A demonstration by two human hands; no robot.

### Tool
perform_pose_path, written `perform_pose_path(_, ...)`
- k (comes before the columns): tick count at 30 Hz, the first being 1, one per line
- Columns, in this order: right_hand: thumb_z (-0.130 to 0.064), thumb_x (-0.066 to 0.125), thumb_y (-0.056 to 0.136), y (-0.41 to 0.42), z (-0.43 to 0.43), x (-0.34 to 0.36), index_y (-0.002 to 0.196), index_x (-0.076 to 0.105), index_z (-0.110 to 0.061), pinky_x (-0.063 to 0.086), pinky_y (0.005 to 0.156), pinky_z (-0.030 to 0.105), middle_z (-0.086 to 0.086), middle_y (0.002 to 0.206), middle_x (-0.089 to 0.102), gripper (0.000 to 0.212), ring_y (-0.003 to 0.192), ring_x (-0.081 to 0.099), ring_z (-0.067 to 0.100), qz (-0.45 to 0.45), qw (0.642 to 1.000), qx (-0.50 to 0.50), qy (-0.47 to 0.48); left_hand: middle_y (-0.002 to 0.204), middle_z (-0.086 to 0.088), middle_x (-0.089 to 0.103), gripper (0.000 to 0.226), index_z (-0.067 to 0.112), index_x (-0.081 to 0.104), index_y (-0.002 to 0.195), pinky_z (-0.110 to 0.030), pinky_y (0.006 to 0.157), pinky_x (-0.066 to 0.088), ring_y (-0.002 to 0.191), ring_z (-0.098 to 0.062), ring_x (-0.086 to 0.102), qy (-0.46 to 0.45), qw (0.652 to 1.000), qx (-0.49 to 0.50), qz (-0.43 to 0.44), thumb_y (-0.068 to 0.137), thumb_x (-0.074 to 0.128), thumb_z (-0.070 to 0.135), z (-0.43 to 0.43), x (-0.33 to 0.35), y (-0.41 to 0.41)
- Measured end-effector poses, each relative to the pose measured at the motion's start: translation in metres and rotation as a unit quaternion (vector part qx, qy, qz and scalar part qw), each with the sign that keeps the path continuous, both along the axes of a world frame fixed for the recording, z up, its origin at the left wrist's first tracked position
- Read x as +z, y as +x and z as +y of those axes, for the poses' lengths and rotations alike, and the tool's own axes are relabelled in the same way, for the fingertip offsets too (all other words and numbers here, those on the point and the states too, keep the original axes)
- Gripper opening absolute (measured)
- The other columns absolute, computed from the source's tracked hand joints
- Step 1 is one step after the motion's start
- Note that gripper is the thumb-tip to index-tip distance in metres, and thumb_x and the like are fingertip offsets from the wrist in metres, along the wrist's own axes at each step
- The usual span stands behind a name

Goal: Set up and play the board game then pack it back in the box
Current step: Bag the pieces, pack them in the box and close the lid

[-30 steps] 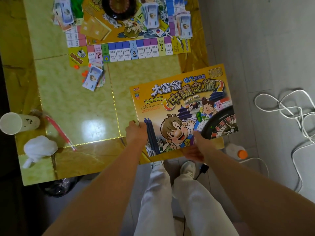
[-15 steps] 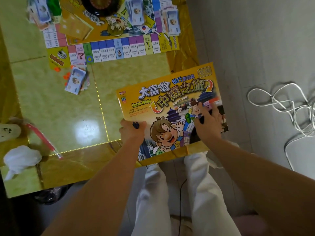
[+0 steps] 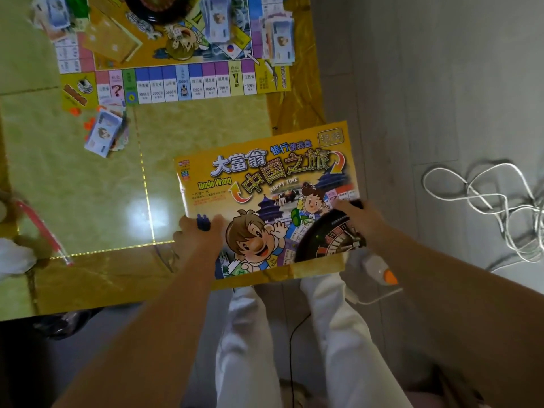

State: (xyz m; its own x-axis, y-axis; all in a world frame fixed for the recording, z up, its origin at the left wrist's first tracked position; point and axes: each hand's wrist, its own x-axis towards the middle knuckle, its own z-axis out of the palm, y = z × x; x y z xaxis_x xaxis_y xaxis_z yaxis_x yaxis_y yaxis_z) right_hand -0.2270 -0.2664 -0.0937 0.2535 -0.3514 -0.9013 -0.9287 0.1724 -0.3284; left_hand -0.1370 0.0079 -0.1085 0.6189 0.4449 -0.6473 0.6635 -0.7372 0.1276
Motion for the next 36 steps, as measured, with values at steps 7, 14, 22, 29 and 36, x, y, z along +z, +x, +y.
perform_pose_path(7, -0.081, 0.053, 0.065, -0.038, -0.018, -0.001, 0.113, 0.06, -0.017, 0.056, 0.084, 0.049, 0.015, 0.098, 0.073, 0.081, 0.088, 0.072, 0.033, -0.01, 0.993, -0.065, 0.097, 0.102, -0.018, 0.059, 0.059, 0.006, 0.053, 0.109, -0.047, 0.084, 0.051, 0.092, -0.037, 0.059, -0.053, 0.998, -0.002, -0.046, 0.074, 0.059, 0.054, -0.022, 0.001, -0.016)
perform_pose_path(14, -0.089, 0.043, 0.067, -0.032, -0.01, -0.001, 0.111, 0.063, -0.015, 0.057, 0.082, 0.052, 0.017, 0.096, 0.073, 0.088, 0.085, 0.072, 0.034, -0.032, 0.988, -0.134, 0.065, 0.146, -0.02, 0.027, 0.093, 0.02, 0.024, 0.15, -0.051, 0.106, 0.025, 0.127, -0.042, 0.031, 0.092, 0.987, -0.08, -0.104, 0.077, 0.067, 0.059, -0.06, 0.018, -0.03)
perform_pose_path(22, -0.072, 0.024, 0.092, -0.034, 0.024, -0.009, 0.109, 0.057, -0.008, 0.05, 0.087, 0.038, 0.012, 0.098, 0.065, 0.074, 0.094, 0.063, 0.024, 0.048, 0.992, -0.113, 0.043, 0.148, -0.019, 0.019, 0.1, 0.033, 0.008, 0.153, -0.047, 0.108, 0.024, 0.133, -0.039, 0.027, 0.031, 0.993, -0.112, 0.004, 0.076, 0.065, 0.064, -0.085, 0.028, -0.035)
perform_pose_path(29, -0.016, 0.062, 0.087, -0.002, 0.012, 0.018, 0.122, 0.047, -0.012, 0.045, 0.085, 0.032, 0.008, 0.127, 0.04, 0.039, 0.111, 0.048, 0.023, -0.147, 0.914, 0.151, -0.346, 0.159, -0.01, 0.002, 0.09, 0.02, 0.02, 0.151, -0.05, 0.113, 0.026, 0.145, -0.033, 0.007, 0.008, 0.979, -0.191, -0.076, 0.081, 0.07, 0.045, -0.074, 0.029, -0.033)
perform_pose_path(36, -0.026, 0.059, 0.09, 0.034, 0.037, 0.011, 0.153, 0.016, -0.029, 0.017, 0.116, 0.051, -0.002, 0.162, -0.008, 0.076, 0.149, -0.005, 0.022, -0.105, 0.816, 0.499, -0.273, 0.162, -0.002, -0.003, 0.08, 0.031, 0.016, 0.152, -0.051, 0.114, 0.024, 0.148, -0.029, 0.001, -0.013, 0.957, -0.286, -0.038, 0.088, 0.06, 0.049, -0.074, 0.02, -0.02)
